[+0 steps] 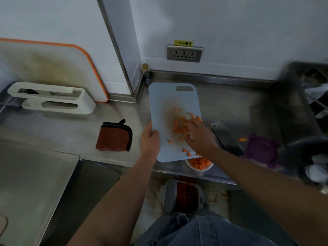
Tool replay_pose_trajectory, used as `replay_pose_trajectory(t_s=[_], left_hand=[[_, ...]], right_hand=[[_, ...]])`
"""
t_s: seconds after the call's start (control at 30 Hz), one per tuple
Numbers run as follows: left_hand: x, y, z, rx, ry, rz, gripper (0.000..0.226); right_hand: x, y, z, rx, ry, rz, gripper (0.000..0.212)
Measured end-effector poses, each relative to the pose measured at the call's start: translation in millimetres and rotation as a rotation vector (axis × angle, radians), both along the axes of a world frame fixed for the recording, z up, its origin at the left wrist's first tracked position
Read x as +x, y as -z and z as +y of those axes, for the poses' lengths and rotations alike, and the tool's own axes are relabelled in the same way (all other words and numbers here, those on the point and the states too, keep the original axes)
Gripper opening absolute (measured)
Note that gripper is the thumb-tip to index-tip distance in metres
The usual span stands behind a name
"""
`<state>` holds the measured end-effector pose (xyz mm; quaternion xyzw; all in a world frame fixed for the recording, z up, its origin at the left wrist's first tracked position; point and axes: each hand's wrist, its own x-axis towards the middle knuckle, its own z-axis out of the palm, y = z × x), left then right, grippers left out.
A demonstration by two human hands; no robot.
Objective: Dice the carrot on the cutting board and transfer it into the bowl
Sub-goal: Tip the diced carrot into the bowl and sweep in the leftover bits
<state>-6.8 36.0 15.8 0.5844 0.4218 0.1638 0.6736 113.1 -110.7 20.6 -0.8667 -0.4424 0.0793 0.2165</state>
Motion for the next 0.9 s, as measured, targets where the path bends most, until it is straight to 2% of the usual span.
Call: replay_pose_trajectory(t_s=[0.1, 0.2, 0.33, 0.43, 0.67, 0.8, 0.9], left_hand=[[3, -1, -3, 0.016, 0.023, -0.007, 0.048], [5, -1, -5, 0.017, 0.051, -0.011, 0.045], [6, -5, -6, 0.016, 0.006, -0.027, 0.045], [6, -3, -4, 0.023, -0.021, -0.062, 0.045], [10, -5, -8, 0.018, -0.055, -0.063, 0.051], [10, -6, -11, 0.032, -0.059, -0.042, 0.049], [10, -5, -12, 0.041, -0.039, -0.027, 0.048]], right_hand=[[6, -7, 12, 0.076, -0.004, -0.023, 0.052], [8, -12, 28, 0.012, -0.075, -0.033, 0.064], [-3, -5, 22, -0.081, -0.219, -0.112, 0.056], [-14, 4, 0, -0.106, -0.276, -0.070, 0.051], [-12, 21, -42, -0.042, -0.304, -0.100, 0.028], [1, 8, -41, 0.051, -0.127, -0.051, 0.037], [14, 2, -25, 0.021, -0.011, -0.024, 0.057]])
